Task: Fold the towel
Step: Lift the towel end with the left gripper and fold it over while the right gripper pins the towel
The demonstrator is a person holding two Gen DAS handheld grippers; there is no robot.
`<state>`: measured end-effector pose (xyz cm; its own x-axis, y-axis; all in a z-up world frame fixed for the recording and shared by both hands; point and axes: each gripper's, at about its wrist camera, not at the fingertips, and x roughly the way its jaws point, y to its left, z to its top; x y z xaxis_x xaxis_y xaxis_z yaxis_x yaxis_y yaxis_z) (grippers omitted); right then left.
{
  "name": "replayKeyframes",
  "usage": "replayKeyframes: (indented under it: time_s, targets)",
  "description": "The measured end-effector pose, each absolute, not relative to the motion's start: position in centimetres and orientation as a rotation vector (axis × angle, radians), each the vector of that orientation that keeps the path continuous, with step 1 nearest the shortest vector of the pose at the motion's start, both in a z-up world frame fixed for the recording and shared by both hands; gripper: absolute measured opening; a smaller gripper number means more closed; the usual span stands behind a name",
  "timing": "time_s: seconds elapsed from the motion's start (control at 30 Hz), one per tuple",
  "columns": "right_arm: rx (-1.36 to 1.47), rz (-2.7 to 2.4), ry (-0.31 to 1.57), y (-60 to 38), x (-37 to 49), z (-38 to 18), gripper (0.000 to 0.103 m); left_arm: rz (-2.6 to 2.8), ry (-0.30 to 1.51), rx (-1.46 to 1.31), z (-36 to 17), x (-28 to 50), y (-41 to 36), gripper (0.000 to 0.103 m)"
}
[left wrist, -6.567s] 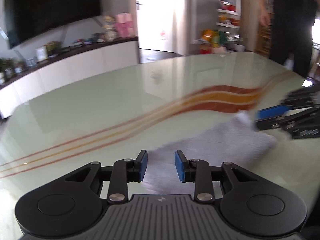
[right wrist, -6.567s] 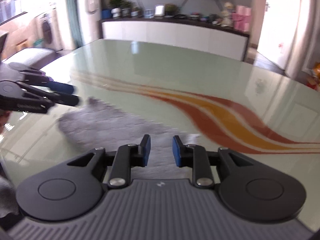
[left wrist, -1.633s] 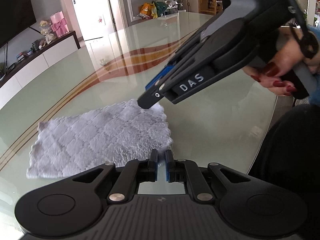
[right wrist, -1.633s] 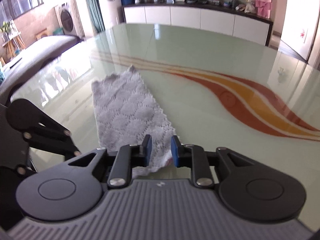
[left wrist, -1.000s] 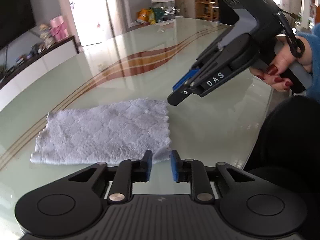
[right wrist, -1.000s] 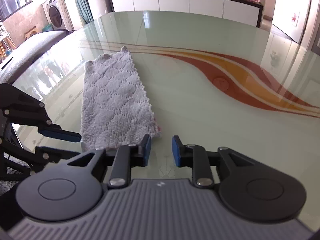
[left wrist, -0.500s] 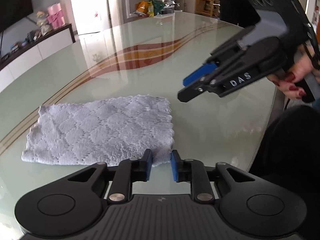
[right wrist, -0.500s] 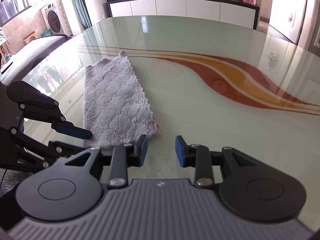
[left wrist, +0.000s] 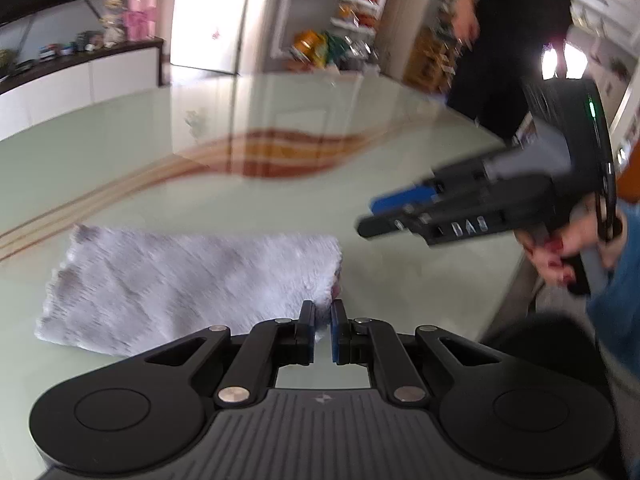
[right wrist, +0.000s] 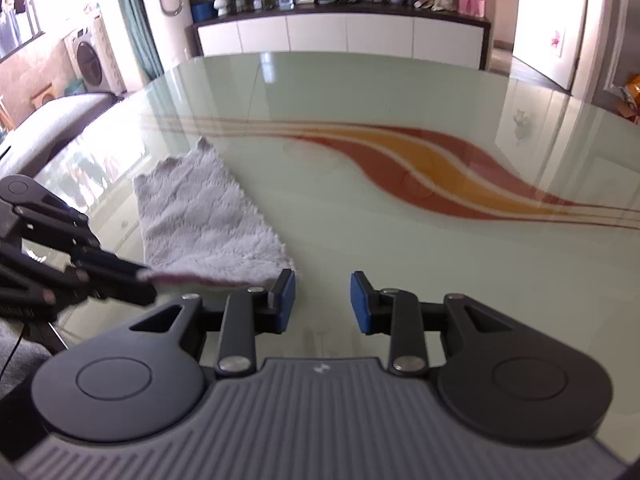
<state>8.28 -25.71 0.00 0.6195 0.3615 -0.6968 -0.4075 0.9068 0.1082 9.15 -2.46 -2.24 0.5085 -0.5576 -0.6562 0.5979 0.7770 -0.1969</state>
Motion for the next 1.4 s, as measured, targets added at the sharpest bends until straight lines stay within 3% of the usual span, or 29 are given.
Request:
replayKeyframes:
  time_s: [0.37, 0.97, 1.1, 1.4]
  targets:
    - [-0.084, 0.509, 0.76, -22.1, 8.9, 0.7, 0.03, -0.452, 0.691, -0.154, -0.4, 12.0, 5.0, 0.008]
    - [-0.225, 0.653, 0.747, -14.4, 11.2, 0.0, 0.03, -0.265, 0.698, -0.296, -3.0, 14.3, 10.9, 0.009]
    - [-0.229, 0.67, 0.739, -13.8, 12.3, -0.5, 0.042, -0.254, 0.712, -0.294, -3.8, 14.4, 11.3, 0.009]
    - [-0.131, 0.742, 0.801, -13.5, 15.2, -1.8, 0.043, -0.264, 0.745, -0.281, -4.5, 15.5, 11.6, 0.015]
